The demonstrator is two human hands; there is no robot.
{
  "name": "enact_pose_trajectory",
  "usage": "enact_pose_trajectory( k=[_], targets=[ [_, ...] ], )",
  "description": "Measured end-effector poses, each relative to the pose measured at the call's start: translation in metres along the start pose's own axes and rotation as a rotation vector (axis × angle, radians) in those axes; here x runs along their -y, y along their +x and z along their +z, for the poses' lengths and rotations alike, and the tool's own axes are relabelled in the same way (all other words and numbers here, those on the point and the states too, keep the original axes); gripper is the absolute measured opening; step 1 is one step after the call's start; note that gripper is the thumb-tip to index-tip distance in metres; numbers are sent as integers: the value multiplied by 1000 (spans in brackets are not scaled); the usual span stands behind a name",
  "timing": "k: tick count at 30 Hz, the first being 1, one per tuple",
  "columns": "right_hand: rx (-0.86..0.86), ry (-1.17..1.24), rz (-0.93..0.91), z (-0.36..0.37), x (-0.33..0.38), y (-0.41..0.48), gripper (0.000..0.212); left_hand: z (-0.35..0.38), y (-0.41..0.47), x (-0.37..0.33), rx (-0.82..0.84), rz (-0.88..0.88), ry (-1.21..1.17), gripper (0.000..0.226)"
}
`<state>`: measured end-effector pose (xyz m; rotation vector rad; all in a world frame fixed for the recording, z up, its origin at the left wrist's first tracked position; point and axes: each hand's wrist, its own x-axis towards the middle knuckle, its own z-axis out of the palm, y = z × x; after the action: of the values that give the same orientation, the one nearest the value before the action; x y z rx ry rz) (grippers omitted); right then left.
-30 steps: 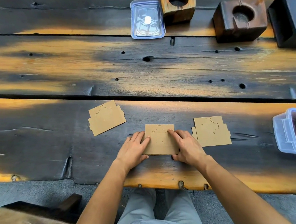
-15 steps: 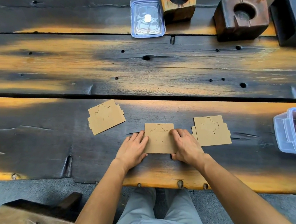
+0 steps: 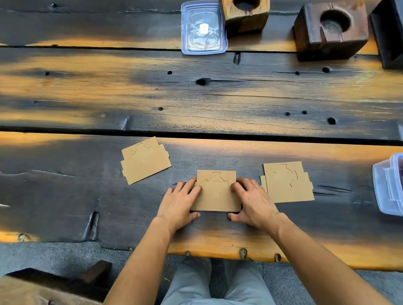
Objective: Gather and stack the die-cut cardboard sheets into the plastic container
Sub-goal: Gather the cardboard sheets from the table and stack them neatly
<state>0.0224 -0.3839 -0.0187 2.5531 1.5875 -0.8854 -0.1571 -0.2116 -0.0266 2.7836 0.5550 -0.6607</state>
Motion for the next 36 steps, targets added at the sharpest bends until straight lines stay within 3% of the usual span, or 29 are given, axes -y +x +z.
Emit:
enact_pose_trajectory(
  k=[9, 14, 24, 36],
  targets=[
    [-58, 90, 6, -25, 0, 19, 73, -13, 0, 3, 16, -163, -285, 90],
    [-53, 68, -28, -48, 2, 47, 63, -23, -6, 19, -78, -289, -369, 85],
    [13, -19, -197, -69, 51, 103, 77, -39, -32, 86, -155, -431, -345, 87],
    [60, -62, -263, -52, 125, 176, 98, -26, -30, 173, -28, -491, -317, 96]
  ],
)
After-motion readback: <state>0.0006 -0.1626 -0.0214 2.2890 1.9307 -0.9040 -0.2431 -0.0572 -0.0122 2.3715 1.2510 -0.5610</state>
